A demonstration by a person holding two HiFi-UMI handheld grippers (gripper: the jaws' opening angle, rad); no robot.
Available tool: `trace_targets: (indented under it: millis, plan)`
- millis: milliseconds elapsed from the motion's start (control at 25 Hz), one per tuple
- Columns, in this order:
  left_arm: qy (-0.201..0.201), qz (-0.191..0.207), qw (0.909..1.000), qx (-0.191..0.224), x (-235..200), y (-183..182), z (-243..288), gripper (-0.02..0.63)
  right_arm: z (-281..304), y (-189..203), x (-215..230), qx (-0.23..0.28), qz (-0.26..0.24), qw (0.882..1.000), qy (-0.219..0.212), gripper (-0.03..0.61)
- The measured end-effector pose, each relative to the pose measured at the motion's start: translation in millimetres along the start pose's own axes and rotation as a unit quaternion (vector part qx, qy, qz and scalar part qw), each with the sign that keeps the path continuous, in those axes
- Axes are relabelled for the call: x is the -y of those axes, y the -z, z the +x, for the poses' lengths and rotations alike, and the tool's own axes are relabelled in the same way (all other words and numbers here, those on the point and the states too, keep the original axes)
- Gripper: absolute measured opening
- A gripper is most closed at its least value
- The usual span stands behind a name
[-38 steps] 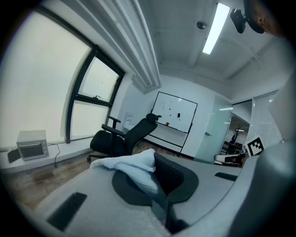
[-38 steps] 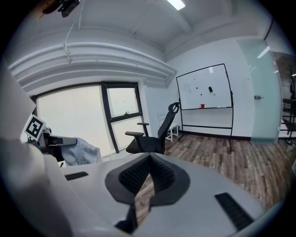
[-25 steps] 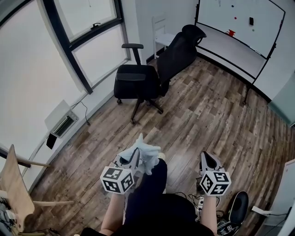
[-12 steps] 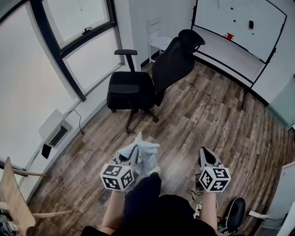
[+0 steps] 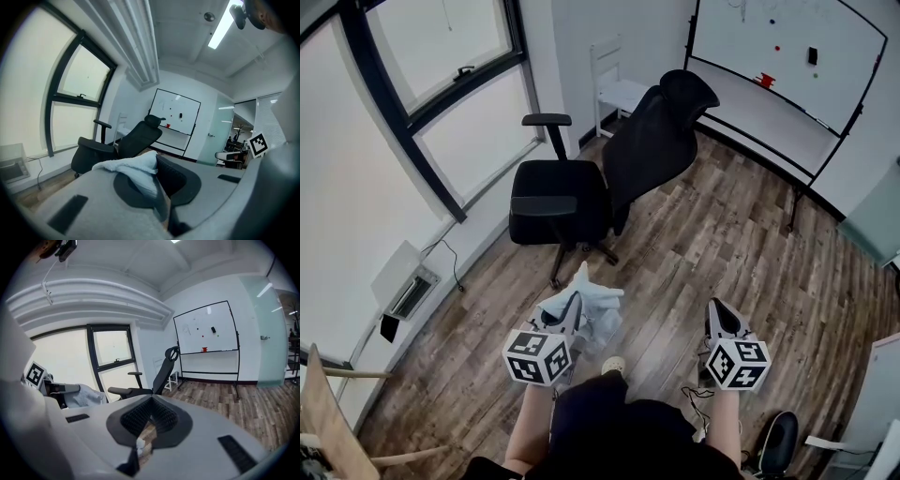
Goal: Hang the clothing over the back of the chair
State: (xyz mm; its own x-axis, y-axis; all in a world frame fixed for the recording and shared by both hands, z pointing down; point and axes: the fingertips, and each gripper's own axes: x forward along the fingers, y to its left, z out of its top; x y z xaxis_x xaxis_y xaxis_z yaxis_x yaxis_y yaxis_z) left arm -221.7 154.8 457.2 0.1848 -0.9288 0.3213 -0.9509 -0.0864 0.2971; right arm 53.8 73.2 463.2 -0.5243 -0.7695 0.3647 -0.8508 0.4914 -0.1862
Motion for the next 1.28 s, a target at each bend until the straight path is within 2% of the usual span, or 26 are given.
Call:
trace_targets:
  millis: [440,680,920,1120,1280]
  plan:
    - [0.008,0.009,0.9999,-0.005,-37.3,-30.5,70.2,0.014,67.6,-24.8,17.4,0.006,0.007,1.000,0.018,0.000]
    - [0.020,0.016,0.9997,-0.005,-45.7,-41.6,92.0,0.014,87.8,-31.7,20.6,0.012,0.017,0.999,0.024,0.000]
    - [0.024,0.010,0.9995,-0.017,-47.2,-30.3,85.0,0.014,86.8,-17.7,15.3,-0.004,0.026,0.999,0.027,0.000]
    - [0.012,-0.012,0.9992,-0.036,-55.8,-8.1,76.4,0.014,88.6,5.4,9.5,-0.033,0.031,0.999,0.022,0.000]
    - [0.005,-0.010,0.9993,-0.036,-60.1,-8.5,78.9,0.015,98.4,6.3,6.7,-0.038,0.030,0.999,0.013,0.000]
